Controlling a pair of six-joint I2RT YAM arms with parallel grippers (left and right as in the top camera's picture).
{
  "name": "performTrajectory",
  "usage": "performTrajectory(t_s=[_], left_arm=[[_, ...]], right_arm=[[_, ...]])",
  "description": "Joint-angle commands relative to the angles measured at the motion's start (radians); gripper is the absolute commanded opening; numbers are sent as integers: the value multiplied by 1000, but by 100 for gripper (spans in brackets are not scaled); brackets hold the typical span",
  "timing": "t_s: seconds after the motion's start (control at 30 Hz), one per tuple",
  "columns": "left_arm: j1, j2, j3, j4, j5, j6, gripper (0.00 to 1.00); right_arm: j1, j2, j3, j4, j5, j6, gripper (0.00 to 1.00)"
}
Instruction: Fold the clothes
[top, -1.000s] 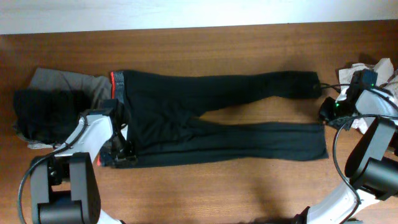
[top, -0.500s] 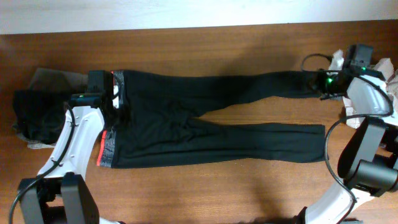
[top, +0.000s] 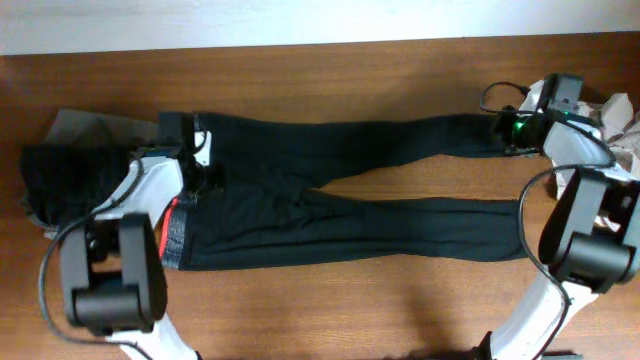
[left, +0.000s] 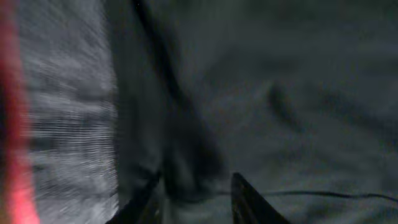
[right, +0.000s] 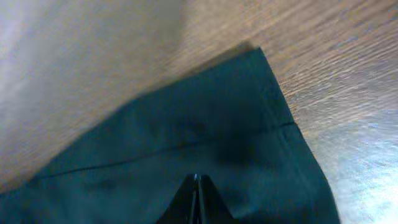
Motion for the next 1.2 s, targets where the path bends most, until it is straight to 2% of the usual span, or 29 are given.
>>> performTrajectory(t_s=[0.0, 0.17, 0.33, 0.47, 0.63, 0.77, 0.8, 0.83, 0.87, 0.9, 1.0, 1.17], left_arm=[[4, 82, 6, -31, 36, 21, 30], [4, 129, 6, -145, 23, 27, 22], [4, 130, 6, -198, -24, 35, 21], [4, 130, 6, -204, -29, 40, 22], [4, 130, 6, -203, -29, 40, 21], [4, 130, 6, -204, -29, 40, 22], [4, 130, 6, -204, -29, 40, 22], [4, 130, 6, -203, -29, 40, 22], [4, 130, 6, -201, -29, 40, 22], [4, 130, 6, -199, -29, 40, 22], [4, 130, 6, -190, -29, 40, 22], [4, 130, 6, -190, -29, 40, 22]], right_arm=[[-1, 34, 15, 28, 2, 19, 4], [-2, 61, 15, 108, 104, 48, 4], [-2, 68, 15, 254, 224, 47, 4], [-3, 68, 27, 349, 211, 52, 4], [-3, 67, 94, 261, 47, 54, 4], [-11, 65, 203, -2, 47, 54, 4], [-13, 65, 211, -23, 47, 54, 5], [-16, 65, 221, -51, 47, 53, 29], [-19, 65, 222, -55, 47, 36, 66], [-22, 66, 222, -54, 48, 22, 82], [-28, 84, 222, -54, 112, 16, 78], [-34, 158, 222, -29, 139, 16, 78]])
